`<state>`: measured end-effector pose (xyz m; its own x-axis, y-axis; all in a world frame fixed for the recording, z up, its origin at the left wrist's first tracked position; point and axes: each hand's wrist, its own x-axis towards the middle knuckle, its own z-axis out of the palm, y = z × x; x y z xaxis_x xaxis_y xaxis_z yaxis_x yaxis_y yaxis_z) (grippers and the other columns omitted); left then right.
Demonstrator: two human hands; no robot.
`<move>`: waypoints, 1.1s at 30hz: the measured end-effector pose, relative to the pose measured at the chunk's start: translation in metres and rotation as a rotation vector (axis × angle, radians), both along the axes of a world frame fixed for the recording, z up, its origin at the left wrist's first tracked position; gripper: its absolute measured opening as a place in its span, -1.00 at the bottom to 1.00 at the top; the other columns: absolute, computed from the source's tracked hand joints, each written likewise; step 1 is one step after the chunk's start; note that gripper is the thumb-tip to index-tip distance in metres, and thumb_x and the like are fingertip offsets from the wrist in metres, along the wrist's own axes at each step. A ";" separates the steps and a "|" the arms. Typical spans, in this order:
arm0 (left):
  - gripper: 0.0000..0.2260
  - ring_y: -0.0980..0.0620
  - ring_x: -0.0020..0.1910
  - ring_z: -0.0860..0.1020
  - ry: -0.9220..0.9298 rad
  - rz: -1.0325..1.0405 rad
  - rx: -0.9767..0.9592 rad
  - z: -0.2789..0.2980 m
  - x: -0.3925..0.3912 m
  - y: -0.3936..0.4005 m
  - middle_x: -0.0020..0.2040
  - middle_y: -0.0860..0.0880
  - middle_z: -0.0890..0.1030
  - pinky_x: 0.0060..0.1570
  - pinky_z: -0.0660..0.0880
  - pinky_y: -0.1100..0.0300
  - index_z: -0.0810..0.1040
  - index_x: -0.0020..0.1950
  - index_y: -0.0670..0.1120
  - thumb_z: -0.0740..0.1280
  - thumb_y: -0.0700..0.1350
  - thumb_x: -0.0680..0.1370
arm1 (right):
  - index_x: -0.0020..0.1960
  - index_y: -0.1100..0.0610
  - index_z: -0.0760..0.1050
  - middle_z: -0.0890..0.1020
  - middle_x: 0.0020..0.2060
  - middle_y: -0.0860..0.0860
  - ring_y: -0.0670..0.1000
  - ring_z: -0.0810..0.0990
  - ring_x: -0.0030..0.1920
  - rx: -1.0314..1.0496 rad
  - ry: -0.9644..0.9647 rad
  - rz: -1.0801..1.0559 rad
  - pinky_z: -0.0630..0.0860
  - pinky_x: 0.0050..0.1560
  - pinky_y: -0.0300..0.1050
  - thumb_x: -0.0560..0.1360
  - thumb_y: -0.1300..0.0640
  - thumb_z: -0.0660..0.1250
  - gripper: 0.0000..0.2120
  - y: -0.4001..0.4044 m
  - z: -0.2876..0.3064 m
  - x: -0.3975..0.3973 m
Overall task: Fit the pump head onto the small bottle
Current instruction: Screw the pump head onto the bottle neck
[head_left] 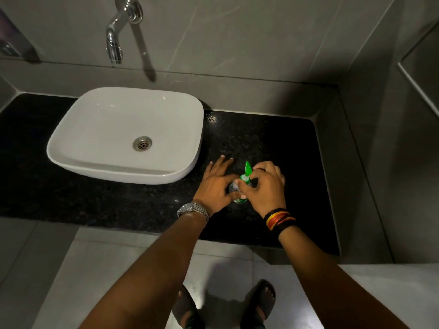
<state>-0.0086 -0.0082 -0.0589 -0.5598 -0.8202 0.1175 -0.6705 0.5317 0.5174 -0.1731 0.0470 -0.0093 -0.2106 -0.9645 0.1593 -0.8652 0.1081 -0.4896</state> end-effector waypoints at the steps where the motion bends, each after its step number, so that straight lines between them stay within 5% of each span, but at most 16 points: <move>1: -0.40 -0.20 0.64 0.09 -0.002 -0.002 -0.012 0.001 0.000 0.001 0.60 -0.14 0.30 0.59 -0.04 -0.22 0.64 0.29 0.01 0.23 0.37 0.44 | -0.10 0.09 0.65 0.54 0.07 -0.01 0.08 0.50 0.12 0.007 -0.025 0.040 0.46 0.20 0.16 0.35 -0.13 0.49 -0.70 -0.001 -0.001 -0.003; 8: -0.43 -0.18 0.65 0.04 -0.030 0.009 -0.025 -0.001 0.000 0.001 0.62 -0.12 0.26 0.58 -0.09 -0.27 0.63 0.28 0.05 0.23 0.36 0.44 | -0.21 0.03 0.60 0.54 0.02 -0.04 0.08 0.47 0.16 0.057 0.179 -0.083 0.27 0.38 0.32 0.30 -0.30 0.45 -0.61 -0.001 0.004 0.008; 11: -0.47 -0.17 0.65 0.03 -0.033 0.015 -0.014 0.001 -0.001 0.003 0.62 -0.11 0.27 0.58 -0.10 -0.28 0.63 0.28 0.06 0.26 0.31 0.44 | -0.08 -0.01 0.60 0.49 0.20 -0.03 0.07 0.42 0.26 0.088 0.042 -0.104 0.34 0.36 0.22 0.23 -0.42 0.42 -0.48 0.003 0.000 0.005; 14: -0.43 -0.18 0.65 0.04 -0.031 0.018 -0.019 -0.001 0.000 0.003 0.61 -0.11 0.29 0.58 -0.12 -0.27 0.62 0.32 0.05 0.25 0.35 0.46 | 0.08 0.03 0.62 0.45 0.33 -0.01 0.06 0.40 0.33 0.014 -0.295 0.034 0.44 0.32 0.11 0.33 -0.14 0.54 -0.59 0.008 -0.005 -0.007; 16: -0.42 -0.18 0.65 0.05 -0.029 0.015 -0.025 -0.002 0.000 0.002 0.60 -0.11 0.31 0.58 -0.11 -0.27 0.62 0.32 0.03 0.27 0.37 0.46 | -0.02 0.05 0.65 0.53 0.24 -0.01 0.05 0.46 0.26 -0.034 -0.285 0.055 0.48 0.25 0.12 0.34 -0.03 0.56 -0.73 0.009 -0.008 -0.008; 19: -0.44 -0.18 0.65 0.04 -0.034 0.013 -0.019 -0.003 0.000 0.001 0.60 -0.11 0.32 0.58 -0.14 -0.26 0.63 0.30 0.04 0.35 0.36 0.46 | -0.18 0.05 0.55 0.56 0.05 -0.02 0.04 0.50 0.12 -0.030 -0.238 -0.052 0.52 0.14 0.04 0.25 -0.13 0.58 -0.66 0.002 -0.005 -0.004; 21: -0.44 -0.18 0.65 0.04 -0.031 0.019 -0.021 -0.003 0.000 0.001 0.59 -0.11 0.34 0.57 -0.14 -0.25 0.64 0.28 0.04 0.34 0.37 0.45 | -0.10 0.05 0.57 0.53 0.09 -0.01 0.01 0.48 0.16 0.001 -0.256 -0.048 0.48 0.17 -0.06 0.25 -0.17 0.58 -0.61 0.000 -0.005 -0.002; 23: -0.40 -0.17 0.65 0.04 -0.035 0.022 -0.018 -0.003 -0.001 0.002 0.58 -0.10 0.34 0.58 -0.14 -0.23 0.63 0.31 0.05 0.27 0.41 0.45 | 0.05 0.06 0.63 0.51 0.19 0.00 -0.03 0.47 0.23 0.017 -0.384 0.027 0.46 0.27 -0.10 0.31 -0.08 0.59 -0.61 0.003 -0.006 -0.005; 26: -0.38 -0.17 0.64 0.05 -0.034 0.024 -0.019 -0.001 -0.001 0.003 0.57 -0.11 0.36 0.58 -0.14 -0.22 0.61 0.33 0.05 0.25 0.42 0.45 | -0.04 0.07 0.65 0.55 0.08 -0.02 0.00 0.54 0.16 0.001 -0.419 0.058 0.53 0.24 0.02 0.31 0.00 0.60 -0.71 0.004 -0.006 -0.006; 29: -0.45 -0.18 0.64 0.05 -0.034 0.027 -0.002 0.000 -0.001 0.003 0.57 -0.11 0.37 0.58 -0.13 -0.23 0.63 0.30 0.02 0.37 0.34 0.46 | -0.14 0.09 0.57 0.51 -0.07 -0.05 0.03 0.56 0.01 0.037 -0.327 -0.074 0.57 0.05 0.02 0.21 -0.26 0.52 -0.53 -0.005 -0.005 -0.002; 33: -0.49 -0.20 0.63 0.09 -0.032 0.027 -0.016 0.001 -0.002 0.003 0.54 -0.12 0.41 0.58 -0.09 -0.28 0.62 0.31 0.02 0.36 0.26 0.46 | 0.07 0.10 0.63 0.53 0.14 0.00 0.03 0.53 0.18 0.047 -0.409 0.014 0.50 0.22 -0.13 0.27 -0.10 0.59 -0.54 0.002 -0.011 -0.003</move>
